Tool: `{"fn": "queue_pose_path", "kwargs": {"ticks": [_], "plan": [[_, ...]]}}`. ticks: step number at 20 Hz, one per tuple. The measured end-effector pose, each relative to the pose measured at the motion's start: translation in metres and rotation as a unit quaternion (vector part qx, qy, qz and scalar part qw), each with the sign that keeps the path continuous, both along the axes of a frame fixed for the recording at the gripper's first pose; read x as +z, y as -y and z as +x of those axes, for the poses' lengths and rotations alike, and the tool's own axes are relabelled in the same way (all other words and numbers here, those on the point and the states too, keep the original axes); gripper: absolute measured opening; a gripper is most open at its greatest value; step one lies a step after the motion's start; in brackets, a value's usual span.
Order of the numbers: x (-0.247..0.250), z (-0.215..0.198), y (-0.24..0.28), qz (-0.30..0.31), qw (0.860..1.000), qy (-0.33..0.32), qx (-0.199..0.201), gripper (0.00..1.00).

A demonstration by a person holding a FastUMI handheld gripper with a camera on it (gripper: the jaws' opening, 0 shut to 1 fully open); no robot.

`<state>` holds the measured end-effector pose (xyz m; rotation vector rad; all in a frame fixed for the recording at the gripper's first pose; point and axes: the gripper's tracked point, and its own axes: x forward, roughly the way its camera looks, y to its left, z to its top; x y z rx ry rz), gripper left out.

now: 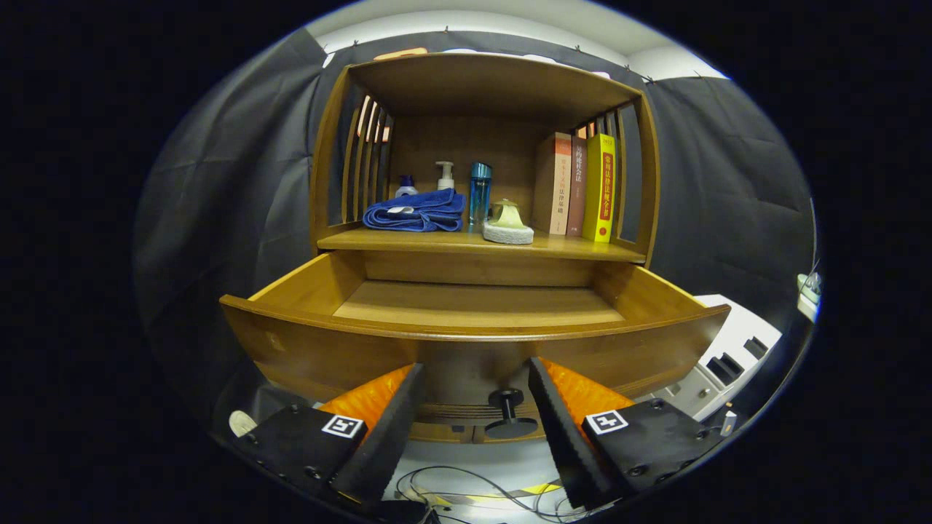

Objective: Pull open the drawer, take out the items inside it, and place them on the countertop above the cabinet.

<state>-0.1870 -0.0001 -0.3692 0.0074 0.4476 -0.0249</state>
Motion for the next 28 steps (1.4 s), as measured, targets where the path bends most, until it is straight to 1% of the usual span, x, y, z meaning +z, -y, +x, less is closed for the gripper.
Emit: {"fn": "queue_pose_path", "kwargs": {"ticks": [1, 2, 6, 10, 15, 22, 28], "plan": [[-0.001, 0.003, 0.001, -0.002, 1.0, -0.004, -0.001, 0.96], [-0.004, 0.008, 0.002, -0.009, 1.0, -0.008, 0.001, 0.98], [-0.01, 0.027, 0.003, -0.031, 0.999, -0.015, 0.008, 0.99], [-0.009, 0.056, 0.004, -0.035, 0.999, -0.011, 0.014, 0.99], [-0.02, 0.086, 0.003, -0.048, 0.998, -0.024, 0.017, 0.99], [-0.032, 0.117, 0.003, -0.048, 0.998, -0.031, 0.015, 0.99], [-0.042, 0.141, 0.001, -0.062, 0.997, -0.039, 0.018, 0.98]]}}
